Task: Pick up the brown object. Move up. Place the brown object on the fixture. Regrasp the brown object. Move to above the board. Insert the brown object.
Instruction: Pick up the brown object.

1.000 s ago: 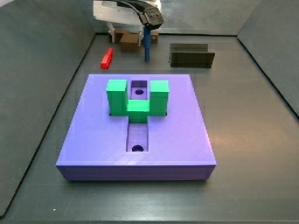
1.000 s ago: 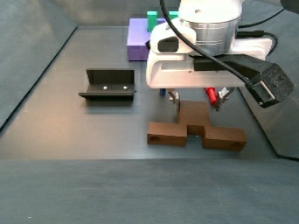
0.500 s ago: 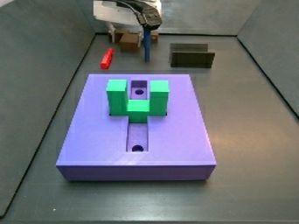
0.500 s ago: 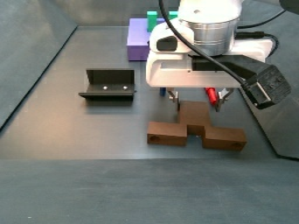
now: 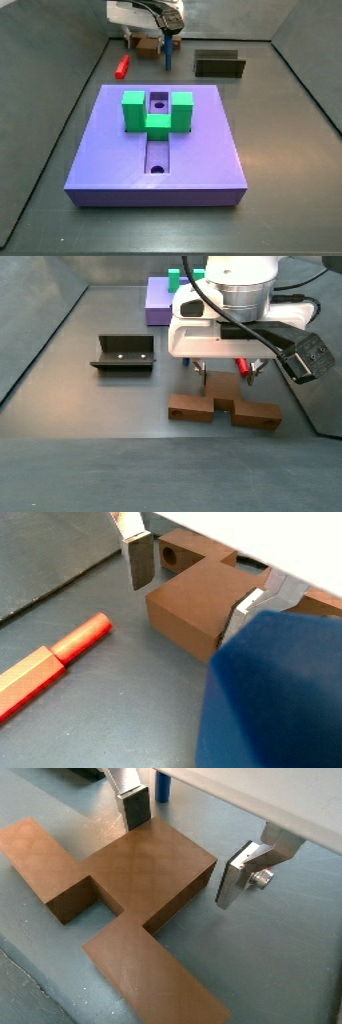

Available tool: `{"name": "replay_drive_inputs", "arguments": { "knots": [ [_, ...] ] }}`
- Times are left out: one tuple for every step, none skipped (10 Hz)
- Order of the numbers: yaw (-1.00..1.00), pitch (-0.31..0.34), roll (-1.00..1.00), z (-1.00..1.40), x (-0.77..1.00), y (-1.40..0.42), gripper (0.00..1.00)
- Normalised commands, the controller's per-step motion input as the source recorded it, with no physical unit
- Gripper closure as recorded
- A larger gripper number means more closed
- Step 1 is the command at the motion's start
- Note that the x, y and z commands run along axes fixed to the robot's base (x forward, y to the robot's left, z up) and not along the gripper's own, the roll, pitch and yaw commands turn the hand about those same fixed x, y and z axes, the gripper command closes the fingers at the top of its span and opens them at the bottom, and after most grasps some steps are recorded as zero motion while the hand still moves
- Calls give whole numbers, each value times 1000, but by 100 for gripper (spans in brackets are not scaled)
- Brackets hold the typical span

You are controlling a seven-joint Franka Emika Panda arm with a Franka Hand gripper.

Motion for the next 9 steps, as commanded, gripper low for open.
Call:
{"name": "replay_drive_inputs", "arguments": {
  "knots": [
    [-37, -59, -171, -163, 0, 37, 0],
    [-34, -50, -166, -146, 14, 23, 0],
    [-37, -24, -133, -103, 29, 11, 0],
    [-40, 0, -69, -37, 63, 0, 0],
    [-46, 0, -66, -37, 54, 0, 0],
    [-49, 0, -67, -63, 43, 0, 0],
    [-51, 0, -49, -66, 40, 0, 0],
    [-51, 0, -53, -66, 29, 0, 0],
    [-63, 0, -74, -131, 26, 0, 0]
  ]
}}
